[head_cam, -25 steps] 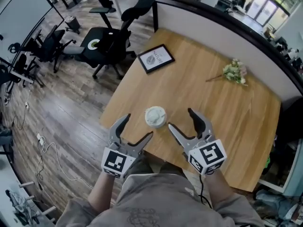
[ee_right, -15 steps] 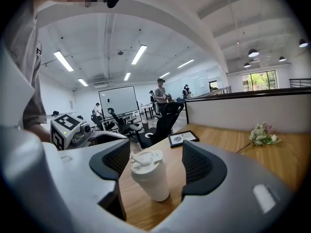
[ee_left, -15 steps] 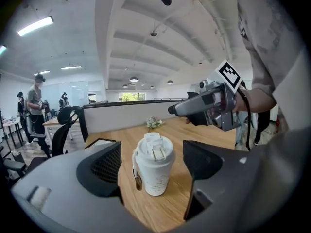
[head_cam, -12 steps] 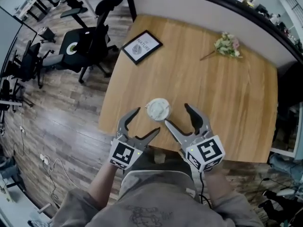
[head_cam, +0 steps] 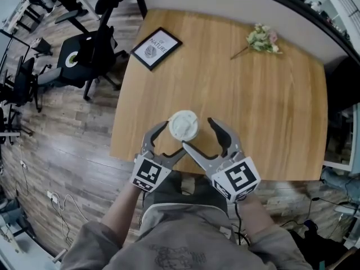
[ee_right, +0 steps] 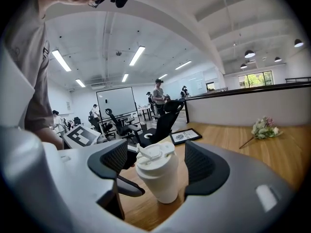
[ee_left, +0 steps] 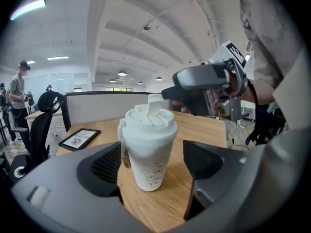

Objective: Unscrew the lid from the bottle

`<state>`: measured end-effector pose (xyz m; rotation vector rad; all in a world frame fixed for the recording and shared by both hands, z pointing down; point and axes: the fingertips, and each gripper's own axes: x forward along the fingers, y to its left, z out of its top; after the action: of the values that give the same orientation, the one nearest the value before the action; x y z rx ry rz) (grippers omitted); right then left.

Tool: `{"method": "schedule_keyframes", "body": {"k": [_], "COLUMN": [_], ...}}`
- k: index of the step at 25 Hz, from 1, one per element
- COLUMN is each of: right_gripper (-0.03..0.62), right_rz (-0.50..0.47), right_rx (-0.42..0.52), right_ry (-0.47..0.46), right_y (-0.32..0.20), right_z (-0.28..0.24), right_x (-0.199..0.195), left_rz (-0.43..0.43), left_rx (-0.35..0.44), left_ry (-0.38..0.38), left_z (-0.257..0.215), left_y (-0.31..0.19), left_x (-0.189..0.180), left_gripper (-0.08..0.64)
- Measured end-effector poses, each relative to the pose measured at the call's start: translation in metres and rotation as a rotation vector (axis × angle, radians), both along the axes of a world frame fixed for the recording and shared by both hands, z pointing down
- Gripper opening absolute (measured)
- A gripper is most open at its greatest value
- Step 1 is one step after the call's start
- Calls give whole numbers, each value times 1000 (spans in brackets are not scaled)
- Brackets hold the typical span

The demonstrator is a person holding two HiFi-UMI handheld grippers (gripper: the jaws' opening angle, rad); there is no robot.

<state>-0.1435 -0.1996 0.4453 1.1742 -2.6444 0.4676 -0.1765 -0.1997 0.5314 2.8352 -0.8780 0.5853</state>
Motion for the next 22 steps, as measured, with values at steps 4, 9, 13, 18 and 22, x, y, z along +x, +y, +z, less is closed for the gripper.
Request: {"method": "schedule_keyframes", "body": {"k": [4, 9, 13, 18, 22], "right_gripper": [403, 414, 411, 387, 365], "right_rz": [-55, -85, -86, -54, -113], "right_rx": [-8, -6, 51, 70, 79], "right_ry": [30, 101, 149, 194, 170], "right_y": [-4, -9, -11, -15, -15], "right_z": [11, 30, 36, 45, 45], "right_x": [-19, -36, -37, -30, -27], "left_rz": [-1, 7, -22, -25, -21], "left_rx": [7, 8, 6, 7, 10], "left_ry": [20, 12, 23, 29, 34], "left_z": [9, 24, 28, 28, 28], "left_y": [-5, -7, -10, -11, -11], "left_x": [5, 11, 10, 9, 9], "left_gripper": [400, 400, 339, 333, 330]}}
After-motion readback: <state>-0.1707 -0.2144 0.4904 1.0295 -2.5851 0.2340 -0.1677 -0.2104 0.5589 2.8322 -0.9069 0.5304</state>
